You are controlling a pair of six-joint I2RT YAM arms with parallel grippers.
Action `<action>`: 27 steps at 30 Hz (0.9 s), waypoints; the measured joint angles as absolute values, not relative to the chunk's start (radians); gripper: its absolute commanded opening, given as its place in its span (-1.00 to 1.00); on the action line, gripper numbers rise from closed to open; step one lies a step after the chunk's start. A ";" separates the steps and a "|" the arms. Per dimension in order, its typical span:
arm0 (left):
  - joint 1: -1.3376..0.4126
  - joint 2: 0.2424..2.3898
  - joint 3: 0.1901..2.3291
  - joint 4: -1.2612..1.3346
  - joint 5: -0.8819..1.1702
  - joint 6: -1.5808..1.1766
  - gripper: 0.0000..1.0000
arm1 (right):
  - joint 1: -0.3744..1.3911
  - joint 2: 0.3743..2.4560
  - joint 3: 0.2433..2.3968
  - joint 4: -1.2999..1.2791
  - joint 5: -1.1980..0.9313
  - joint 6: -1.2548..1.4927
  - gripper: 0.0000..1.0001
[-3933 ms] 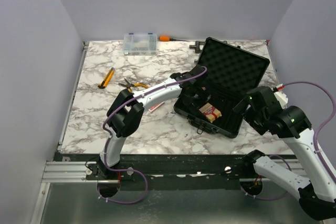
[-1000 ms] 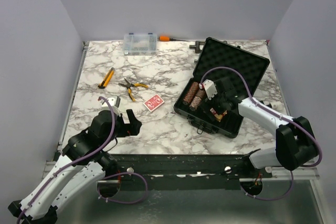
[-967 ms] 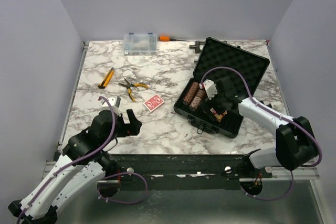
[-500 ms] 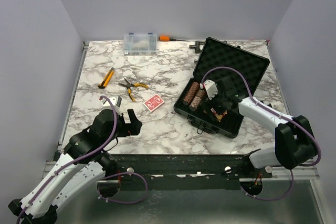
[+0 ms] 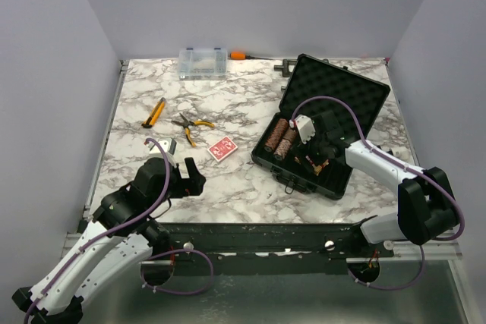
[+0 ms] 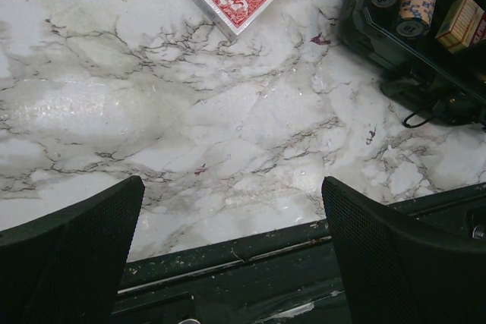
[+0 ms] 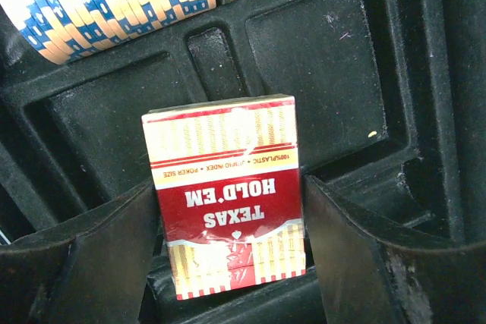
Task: Pack up texas hold em set
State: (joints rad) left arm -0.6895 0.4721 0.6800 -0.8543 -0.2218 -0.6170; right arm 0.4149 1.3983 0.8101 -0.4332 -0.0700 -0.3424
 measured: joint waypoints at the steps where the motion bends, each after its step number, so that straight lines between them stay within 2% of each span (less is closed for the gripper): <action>1: -0.690 0.472 0.680 -0.854 -0.222 -0.617 0.97 | 0.415 1.399 0.810 -0.433 -0.069 -0.342 0.72; 3: -0.690 0.474 0.680 -0.854 -0.221 -0.617 0.97 | 0.415 1.399 0.810 -0.433 -0.067 -0.339 0.80; 27: -0.690 0.480 0.680 -0.854 -0.221 -0.617 0.97 | 0.372 1.406 0.872 -0.469 -0.140 -0.318 0.77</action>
State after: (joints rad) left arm -0.6895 0.4805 0.6804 -0.8543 -0.2211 -0.6167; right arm 0.3717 1.4063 0.8722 -0.4690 -0.1402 -0.3183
